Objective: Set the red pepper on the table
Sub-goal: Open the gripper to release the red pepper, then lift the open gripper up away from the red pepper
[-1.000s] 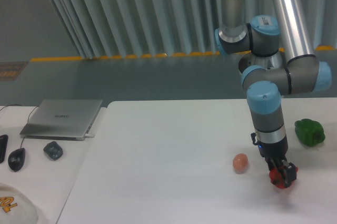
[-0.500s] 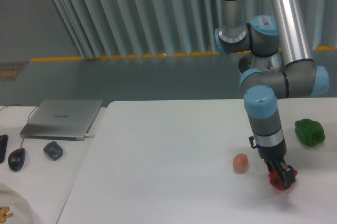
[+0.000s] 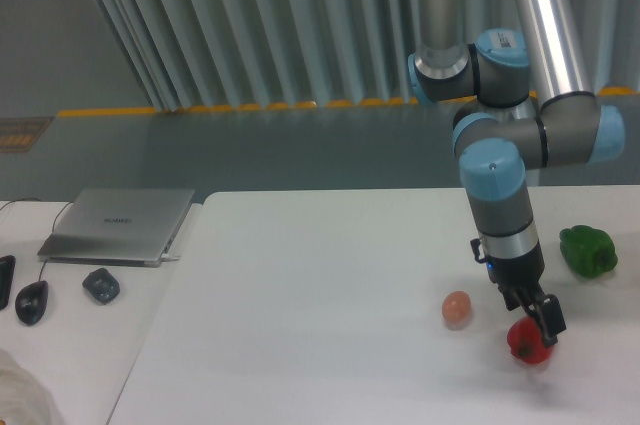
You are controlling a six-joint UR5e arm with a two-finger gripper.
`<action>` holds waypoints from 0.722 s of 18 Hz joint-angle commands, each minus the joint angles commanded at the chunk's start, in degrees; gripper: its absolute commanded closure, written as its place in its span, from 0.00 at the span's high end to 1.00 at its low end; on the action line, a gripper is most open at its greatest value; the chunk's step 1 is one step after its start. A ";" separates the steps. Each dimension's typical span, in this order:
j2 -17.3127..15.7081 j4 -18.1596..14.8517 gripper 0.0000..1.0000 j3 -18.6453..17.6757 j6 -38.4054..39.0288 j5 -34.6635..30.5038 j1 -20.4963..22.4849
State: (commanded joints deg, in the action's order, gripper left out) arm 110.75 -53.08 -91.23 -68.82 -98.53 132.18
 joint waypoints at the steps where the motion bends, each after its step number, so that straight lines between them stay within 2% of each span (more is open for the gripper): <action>1: -0.35 -2.01 1.00 0.18 -0.09 0.00 0.70; 4: -2.02 -11.66 1.00 3.16 -2.45 1.92 3.51; 6: -2.81 -16.86 1.00 4.74 -9.89 4.21 5.44; 8: -4.39 -18.20 1.00 4.84 -20.51 5.62 8.17; 11: -4.49 -18.37 1.00 4.92 -23.55 6.06 11.42; 13: -4.40 -18.46 1.00 5.36 -26.78 9.47 14.84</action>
State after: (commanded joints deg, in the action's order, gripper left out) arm 106.35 -71.54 -85.87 -95.60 -89.06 147.02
